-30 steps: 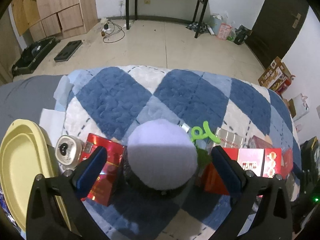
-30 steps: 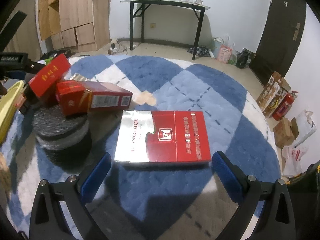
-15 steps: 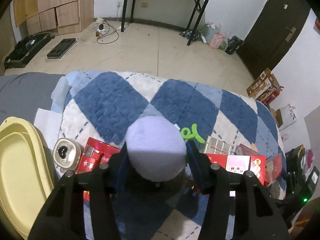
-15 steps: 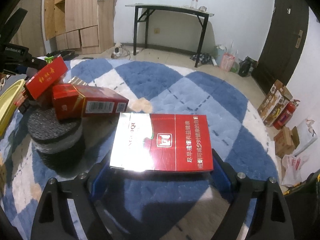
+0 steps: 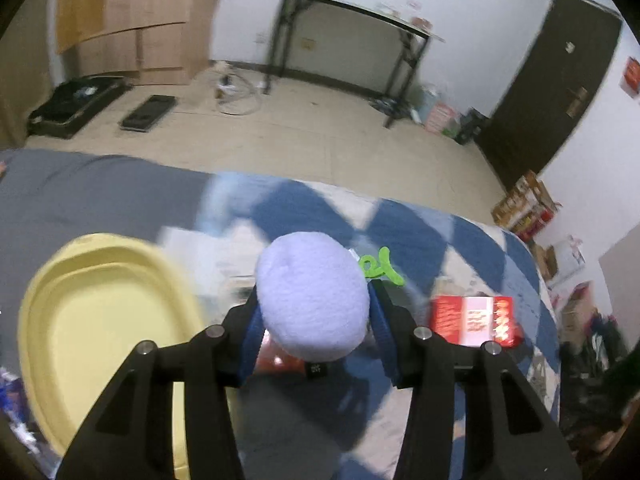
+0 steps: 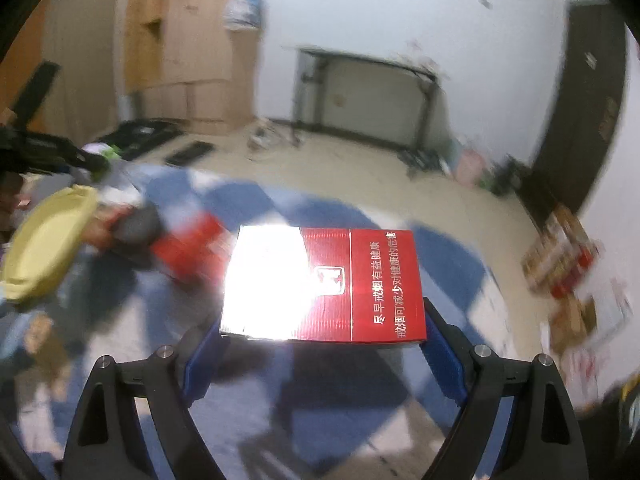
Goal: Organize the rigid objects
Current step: 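Carry pom-pom with left tool into yellow tray while right tool drops pack there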
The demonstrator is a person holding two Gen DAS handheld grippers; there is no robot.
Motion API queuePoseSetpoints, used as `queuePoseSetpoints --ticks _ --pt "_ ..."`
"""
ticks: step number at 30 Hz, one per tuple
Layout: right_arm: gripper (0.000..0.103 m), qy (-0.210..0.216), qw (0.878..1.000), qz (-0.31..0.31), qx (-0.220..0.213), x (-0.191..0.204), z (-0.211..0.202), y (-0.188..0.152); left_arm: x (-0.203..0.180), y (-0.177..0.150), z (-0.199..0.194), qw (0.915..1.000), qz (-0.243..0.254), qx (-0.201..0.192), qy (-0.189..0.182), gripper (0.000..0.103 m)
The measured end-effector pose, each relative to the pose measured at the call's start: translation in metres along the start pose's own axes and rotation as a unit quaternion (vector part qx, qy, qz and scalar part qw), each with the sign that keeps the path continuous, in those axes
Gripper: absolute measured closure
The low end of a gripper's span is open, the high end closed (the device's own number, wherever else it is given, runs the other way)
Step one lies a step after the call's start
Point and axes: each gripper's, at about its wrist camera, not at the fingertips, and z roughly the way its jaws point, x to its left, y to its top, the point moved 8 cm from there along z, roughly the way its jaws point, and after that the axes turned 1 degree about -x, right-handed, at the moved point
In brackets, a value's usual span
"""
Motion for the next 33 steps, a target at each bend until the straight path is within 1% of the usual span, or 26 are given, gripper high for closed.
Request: queuePoseSetpoints --ticks 1,3,4,5,6,7,8,10,12,14,16,17,19,21,23,26,29,33 --pt "0.015 0.017 1.0 -0.018 -0.01 0.016 -0.008 0.015 0.017 0.0 -0.008 0.9999 -0.01 -0.002 0.01 0.053" --pt "0.015 0.062 0.995 -0.07 -0.029 0.06 -0.023 0.045 0.065 -0.001 -0.023 0.9987 -0.031 -0.007 0.04 0.053" --pt "0.015 0.087 0.991 -0.096 -0.038 0.085 -0.029 0.059 0.083 -0.003 -0.027 0.9977 -0.036 -0.009 0.057 0.053" --pt "0.015 0.112 0.986 -0.114 -0.041 0.11 -0.033 0.07 0.11 -0.007 -0.031 0.9957 -0.043 -0.008 0.081 0.053" --pt "0.015 0.145 0.981 -0.127 -0.037 0.138 -0.033 0.08 0.125 -0.01 -0.032 0.9947 -0.049 -0.005 0.09 0.053" --pt "0.015 0.168 0.976 -0.134 -0.031 0.158 -0.032 0.086 0.142 -0.014 -0.031 0.9935 -0.056 0.0 0.099 0.053" --pt "0.015 0.196 0.97 -0.145 -0.02 0.188 -0.027 0.091 0.164 -0.018 -0.028 0.9914 -0.067 0.005 0.112 0.053" --pt "0.015 0.224 0.957 -0.184 -0.004 0.241 -0.012 0.092 0.187 -0.024 -0.022 0.9892 -0.082 0.011 0.121 0.053" --pt "0.015 0.236 0.943 -0.233 -0.012 0.29 0.003 0.086 0.206 -0.027 -0.012 0.9885 -0.093 0.018 0.119 0.053" --pt "0.015 0.243 0.932 -0.267 -0.012 0.33 0.02 0.073 0.221 -0.031 0.0 0.9882 -0.099 0.024 0.114 0.053" --pt "0.015 0.253 0.929 -0.269 0.006 0.359 0.038 0.057 0.231 -0.034 0.01 0.988 -0.104 0.03 0.111 0.052" --pt "0.015 0.255 0.93 -0.265 0.024 0.372 0.053 0.048 0.236 -0.038 0.016 0.9876 -0.107 0.036 0.109 0.052" --pt "0.015 0.253 0.929 -0.267 0.042 0.392 0.07 0.036 0.241 -0.043 0.027 0.9861 -0.116 0.05 0.107 0.052" --pt "0.015 0.249 0.924 -0.286 0.049 0.416 0.085 0.029 0.241 -0.049 0.036 0.9867 -0.105 0.06 0.109 0.052" --pt "0.015 0.25 0.918 -0.302 0.058 0.437 0.095 0.023 0.24 -0.051 0.041 0.9873 -0.096 0.059 0.112 0.052" --pt "0.015 0.247 0.912 -0.317 0.084 0.457 0.113 0.018 0.245 -0.055 0.046 0.9864 -0.109 0.062 0.107 0.052" --pt "0.015 0.239 0.913 -0.316 0.091 0.473 0.13 0.022 0.249 -0.056 0.05 0.9854 -0.112 0.066 0.109 0.049" --pt "0.014 0.236 0.914 -0.31 0.114 0.487 0.144 0.019 0.258 -0.056 0.048 0.9833 -0.121 0.062 0.121 0.041"
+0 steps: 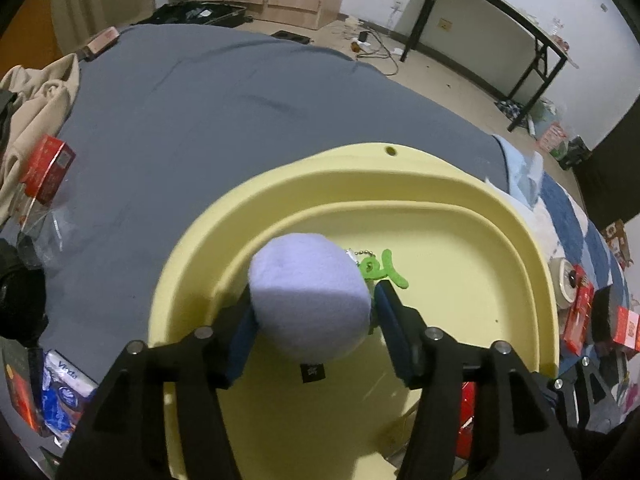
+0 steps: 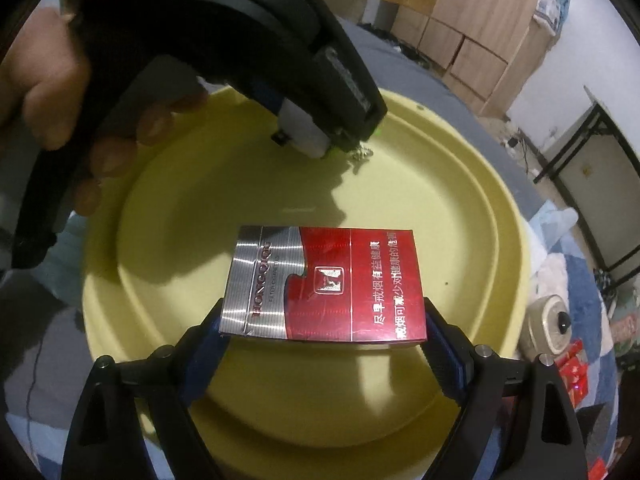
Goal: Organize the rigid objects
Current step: 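Carry pom-pom with left tool into yellow tray while right tool drops pack there, then move left tool to small red-capped bottle while right tool approaches red cigarette box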
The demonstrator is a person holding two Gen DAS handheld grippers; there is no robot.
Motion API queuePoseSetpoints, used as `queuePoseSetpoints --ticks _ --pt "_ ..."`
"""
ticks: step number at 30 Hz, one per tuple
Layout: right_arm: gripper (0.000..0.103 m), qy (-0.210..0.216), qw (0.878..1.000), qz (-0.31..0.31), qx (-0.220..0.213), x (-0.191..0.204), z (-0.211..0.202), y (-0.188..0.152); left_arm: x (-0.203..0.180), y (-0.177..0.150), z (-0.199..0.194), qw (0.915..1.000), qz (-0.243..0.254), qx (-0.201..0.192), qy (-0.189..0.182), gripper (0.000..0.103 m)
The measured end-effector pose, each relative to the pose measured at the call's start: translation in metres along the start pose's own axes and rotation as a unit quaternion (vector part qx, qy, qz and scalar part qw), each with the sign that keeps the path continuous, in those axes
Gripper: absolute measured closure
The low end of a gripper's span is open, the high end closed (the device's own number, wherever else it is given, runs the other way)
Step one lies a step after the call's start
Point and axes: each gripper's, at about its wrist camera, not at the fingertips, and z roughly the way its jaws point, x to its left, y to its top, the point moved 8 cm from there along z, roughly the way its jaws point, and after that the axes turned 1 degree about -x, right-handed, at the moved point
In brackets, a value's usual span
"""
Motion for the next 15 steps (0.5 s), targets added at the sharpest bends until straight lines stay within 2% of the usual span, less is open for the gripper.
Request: queuePoseSetpoints --ticks 2,4,7,10,15 --pt "0.008 0.001 1.0 0.001 0.0 0.003 0.004 -0.001 -0.001 0.001 -0.003 0.9998 -0.008 0.0 -0.016 0.035" --pt "0.004 -0.005 1.0 0.002 -0.001 0.0 0.009 0.004 -0.002 0.002 -0.01 0.9997 -0.01 -0.007 -0.02 0.019" --pt "0.0 0.007 1.0 0.01 -0.012 0.001 0.004 0.01 -0.012 0.006 -0.03 0.9995 -0.001 -0.028 -0.015 0.0" --pt "0.0 0.012 0.999 0.01 -0.035 0.005 -0.023 0.014 -0.033 0.014 -0.05 0.9982 0.022 -0.048 -0.03 0.0" --pt "0.0 -0.002 0.997 0.051 -0.066 -0.025 -0.088 -0.006 -0.109 0.021 -0.083 0.991 0.083 -0.069 -0.078 0.0"
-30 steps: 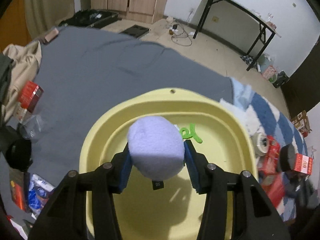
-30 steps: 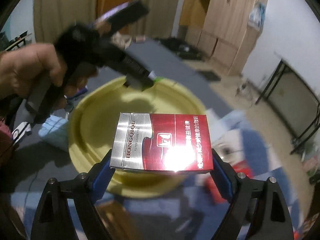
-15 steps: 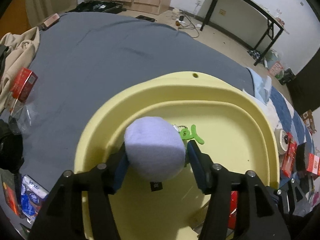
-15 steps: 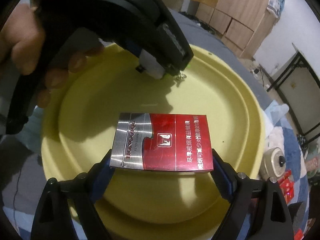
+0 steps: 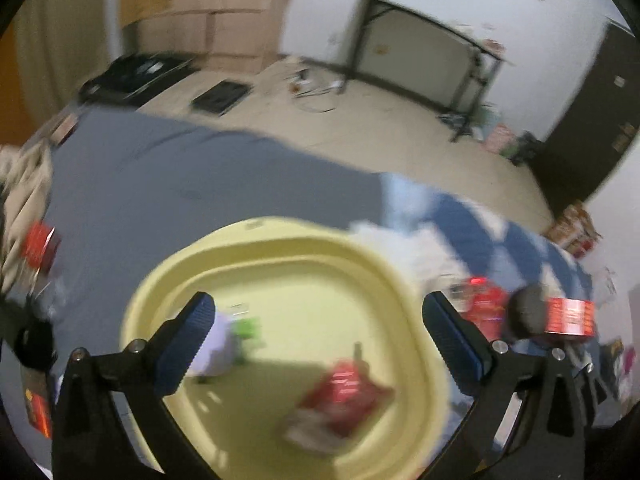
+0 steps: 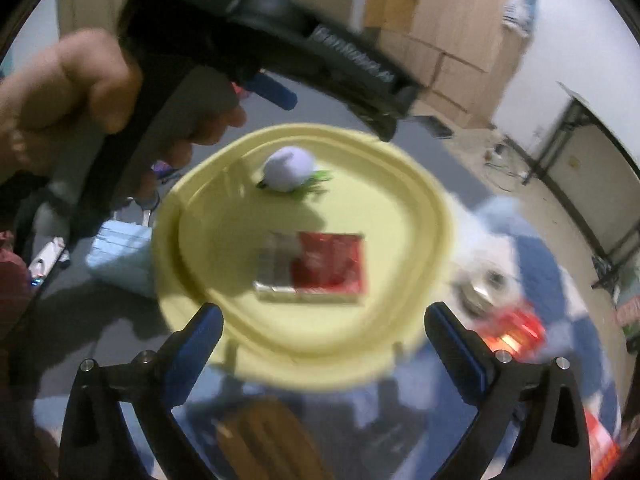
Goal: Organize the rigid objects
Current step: 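Move left tool to small red-capped bottle while right tool approaches red cigarette box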
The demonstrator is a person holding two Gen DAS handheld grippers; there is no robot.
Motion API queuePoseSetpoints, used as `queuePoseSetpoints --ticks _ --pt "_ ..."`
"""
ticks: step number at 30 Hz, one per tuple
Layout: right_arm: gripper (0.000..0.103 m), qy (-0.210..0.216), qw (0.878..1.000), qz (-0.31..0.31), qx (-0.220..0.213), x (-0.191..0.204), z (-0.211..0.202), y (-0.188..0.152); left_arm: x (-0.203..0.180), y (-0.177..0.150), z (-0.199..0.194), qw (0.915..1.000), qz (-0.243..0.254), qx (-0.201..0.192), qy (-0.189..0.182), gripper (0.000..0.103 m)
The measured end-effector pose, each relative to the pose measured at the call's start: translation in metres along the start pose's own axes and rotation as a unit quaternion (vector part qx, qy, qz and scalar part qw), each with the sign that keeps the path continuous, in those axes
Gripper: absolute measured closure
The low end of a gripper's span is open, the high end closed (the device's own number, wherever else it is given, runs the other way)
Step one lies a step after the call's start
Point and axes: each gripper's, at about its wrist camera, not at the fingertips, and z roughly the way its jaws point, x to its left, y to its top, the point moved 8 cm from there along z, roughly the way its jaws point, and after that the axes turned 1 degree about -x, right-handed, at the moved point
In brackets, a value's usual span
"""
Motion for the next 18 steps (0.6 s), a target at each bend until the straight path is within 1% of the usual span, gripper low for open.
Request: queuePoseSetpoints --ticks 3,5,7,8,10,12,13,15,16,18 --pt "0.0 -0.03 0.998 0.046 -0.012 -0.032 -0.045 -0.019 -0.054 0.003 -0.005 0.9985 0.033 0.0 -0.044 0.0" --pt "0.0 -0.055 0.995 0.08 -0.017 -0.055 -0.076 -0.039 -0.09 -0.005 -0.002 0.9956 0.057 0.008 -0.075 0.0" --pt "0.0 -0.082 0.991 0.106 -0.027 -0.078 -0.103 -0.06 -0.123 -0.02 0.005 0.9915 0.094 0.018 -0.089 0.0" --pt "0.0 -0.092 0.989 0.112 -0.029 -0.086 -0.11 -0.068 -0.136 -0.03 0.013 0.9888 0.119 0.027 -0.085 0.0" --pt "0.0 -0.114 0.986 0.12 -0.032 -0.101 -0.123 -0.089 -0.149 -0.045 0.028 0.9835 0.154 0.053 -0.08 0.001" --pt "0.0 -0.135 0.982 0.127 -0.044 -0.112 -0.136 -0.112 -0.154 -0.056 0.043 0.9795 0.17 0.076 -0.077 0.002" --pt "0.0 -0.146 0.978 0.137 -0.052 -0.123 -0.139 -0.124 -0.154 -0.06 0.048 0.9782 0.174 0.083 -0.077 0.006" --pt "0.0 -0.146 0.973 0.17 -0.064 -0.133 -0.147 -0.147 -0.154 -0.066 0.057 0.9773 0.177 0.092 -0.071 0.008" --pt "0.0 -0.146 0.967 0.196 -0.069 -0.146 -0.151 -0.163 -0.157 -0.066 0.059 0.977 0.177 0.095 -0.071 0.009" --pt "0.0 -0.147 0.957 0.24 -0.067 -0.17 -0.146 -0.186 -0.162 -0.066 0.063 0.9761 0.177 0.095 -0.082 0.009"
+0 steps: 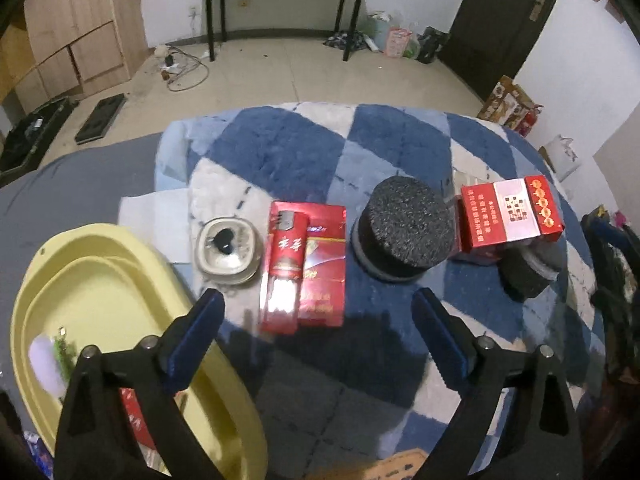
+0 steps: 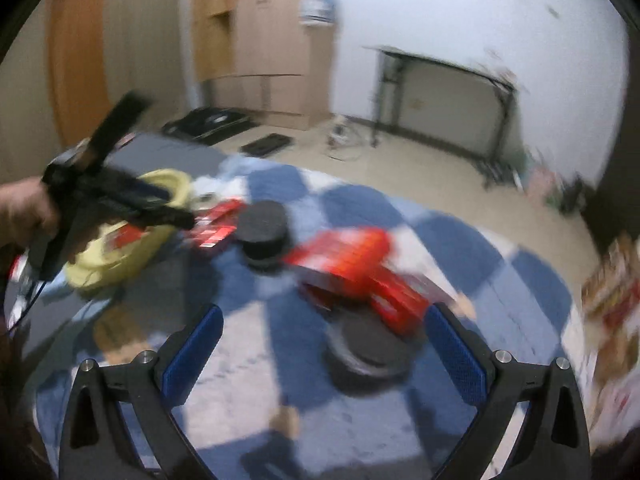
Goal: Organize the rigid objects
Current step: 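Move left tool to small red-capped bottle while right tool approaches red cigarette box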
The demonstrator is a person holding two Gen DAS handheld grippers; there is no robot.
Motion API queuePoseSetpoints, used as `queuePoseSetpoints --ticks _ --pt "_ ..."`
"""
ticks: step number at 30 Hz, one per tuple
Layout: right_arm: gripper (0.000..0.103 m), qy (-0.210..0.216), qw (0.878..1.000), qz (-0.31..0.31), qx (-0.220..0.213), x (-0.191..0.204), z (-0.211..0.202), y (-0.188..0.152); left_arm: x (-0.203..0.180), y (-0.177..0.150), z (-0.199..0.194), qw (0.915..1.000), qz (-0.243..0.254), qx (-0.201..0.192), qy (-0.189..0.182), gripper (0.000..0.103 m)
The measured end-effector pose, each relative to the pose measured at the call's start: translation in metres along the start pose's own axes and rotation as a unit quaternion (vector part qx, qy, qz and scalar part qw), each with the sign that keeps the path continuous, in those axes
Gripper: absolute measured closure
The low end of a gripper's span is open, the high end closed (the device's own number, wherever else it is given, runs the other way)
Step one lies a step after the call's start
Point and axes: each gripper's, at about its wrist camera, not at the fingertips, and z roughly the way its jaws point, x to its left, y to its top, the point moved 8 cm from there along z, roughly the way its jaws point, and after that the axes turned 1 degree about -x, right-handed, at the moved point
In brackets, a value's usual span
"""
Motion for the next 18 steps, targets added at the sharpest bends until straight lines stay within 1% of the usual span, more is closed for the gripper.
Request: queuePoseSetpoints --ticks 2,4,5,7,8,10,11,13,14,16,18 --pt "0.0 -0.004 1.0 0.027 0.005 -0.025 0.009 -0.004 0.001 0.002 0.002 1.0 -0.001 0.0 -0.002 0.011" --pt "0.0 0.026 0.998 0.046 0.026 -0.042 0.019 -0.005 0.001 0.005 0.006 0.9999 -0.001 0.001 -0.011 0.011" --pt "0.0 0.037 0.998 0.042 0.037 -0.047 0.024 -0.002 0.002 0.006 0.007 0.9999 -0.001 0.001 -0.012 0.012" --pt "0.0 0.046 0.998 0.026 0.03 -0.059 0.028 0.006 0.003 0.008 0.01 0.9998 -0.004 0.006 -0.02 0.017" --pt "0.0 0.057 0.998 0.03 0.028 -0.067 0.031 0.011 0.002 0.01 0.011 0.9997 -0.004 0.008 -0.025 0.021" --pt "0.0 0.091 0.993 0.056 0.044 -0.078 0.039 0.013 0.001 0.009 0.014 0.9994 0.0 0.013 -0.031 0.025" --pt "0.0 0.106 0.991 0.069 0.052 -0.087 0.039 0.013 -0.001 0.01 0.015 0.9993 0.001 0.016 -0.035 0.029" --pt "0.0 0.135 0.985 0.084 0.067 -0.096 0.053 0.011 -0.005 0.011 0.016 0.9988 0.007 0.02 -0.044 0.033" --pt "0.0 0.15 0.982 0.083 0.075 -0.098 0.059 0.011 -0.006 0.011 0.017 0.9987 0.009 0.02 -0.045 0.033" --pt "0.0 0.16 0.981 0.071 0.082 -0.102 0.068 0.01 -0.007 0.011 0.02 0.9987 0.011 0.021 -0.046 0.033" --pt "0.0 0.156 0.982 0.065 0.086 -0.111 0.078 0.006 -0.005 0.013 0.021 0.9988 0.009 0.018 -0.045 0.033"
